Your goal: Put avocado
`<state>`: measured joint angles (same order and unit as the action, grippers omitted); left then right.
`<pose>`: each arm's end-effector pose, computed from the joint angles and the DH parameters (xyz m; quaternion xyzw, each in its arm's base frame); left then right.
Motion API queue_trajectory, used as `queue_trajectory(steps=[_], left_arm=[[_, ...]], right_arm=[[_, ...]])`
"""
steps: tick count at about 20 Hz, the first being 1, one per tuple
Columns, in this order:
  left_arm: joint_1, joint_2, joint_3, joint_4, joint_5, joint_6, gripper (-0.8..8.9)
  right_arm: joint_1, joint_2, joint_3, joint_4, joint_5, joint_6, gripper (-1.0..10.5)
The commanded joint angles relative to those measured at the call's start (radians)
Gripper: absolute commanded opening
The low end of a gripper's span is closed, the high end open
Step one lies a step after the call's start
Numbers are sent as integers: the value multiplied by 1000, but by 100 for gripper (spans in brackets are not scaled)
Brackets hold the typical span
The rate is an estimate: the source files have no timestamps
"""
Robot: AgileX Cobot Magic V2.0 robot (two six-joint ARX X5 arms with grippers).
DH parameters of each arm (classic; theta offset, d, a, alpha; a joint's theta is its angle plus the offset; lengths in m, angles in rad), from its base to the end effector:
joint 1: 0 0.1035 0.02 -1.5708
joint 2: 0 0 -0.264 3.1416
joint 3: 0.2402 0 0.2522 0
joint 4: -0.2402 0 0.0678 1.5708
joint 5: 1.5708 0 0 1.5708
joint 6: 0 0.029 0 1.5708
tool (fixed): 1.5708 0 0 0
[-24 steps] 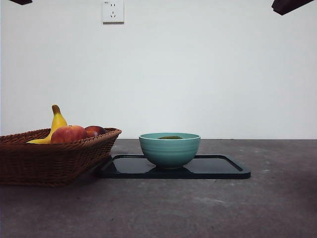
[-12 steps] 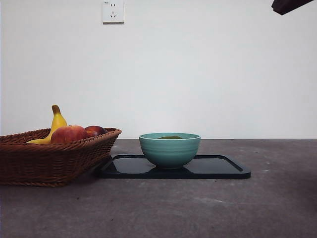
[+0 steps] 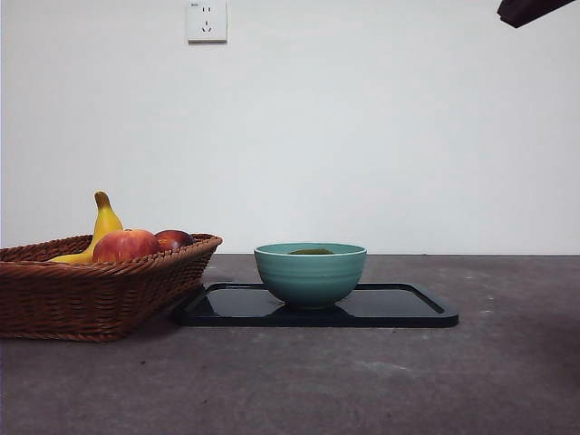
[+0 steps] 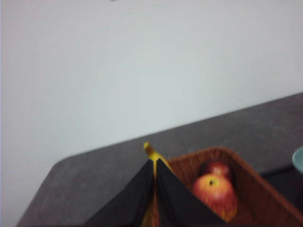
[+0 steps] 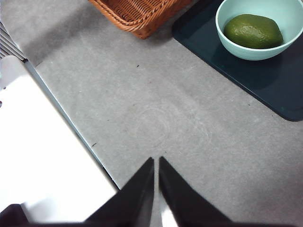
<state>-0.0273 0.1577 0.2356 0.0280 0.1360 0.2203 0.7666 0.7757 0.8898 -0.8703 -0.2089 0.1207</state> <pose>0.0947 -0.0065 0.2340 0.1123 -0.0615 -0.0751 0.9889 0.0952 0.1001 0.3099 -0.0519 0.3805 0.4133 0.8256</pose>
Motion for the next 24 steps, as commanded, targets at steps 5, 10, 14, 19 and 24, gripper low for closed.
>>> queue_trajectory(steps=[5,10,14,19,24], left_arm=[[3,-121,-150,-70,-71,-31,8],[3,-155,-206,-123,-77,-32,8],[13,-155,-224,-153,-77,-62,8],[59,-155,-224,-216,-77,-137,8],[61,-155,-224,-215,-77,-143,8]], right_arm=[[10,6,6,10,0,3,8],[10,6,6,10,0,3,8],[10,6,6,10,0,3,8],[10,6,6,10,0,3,8],[10,6,6,10,0,3,8]])
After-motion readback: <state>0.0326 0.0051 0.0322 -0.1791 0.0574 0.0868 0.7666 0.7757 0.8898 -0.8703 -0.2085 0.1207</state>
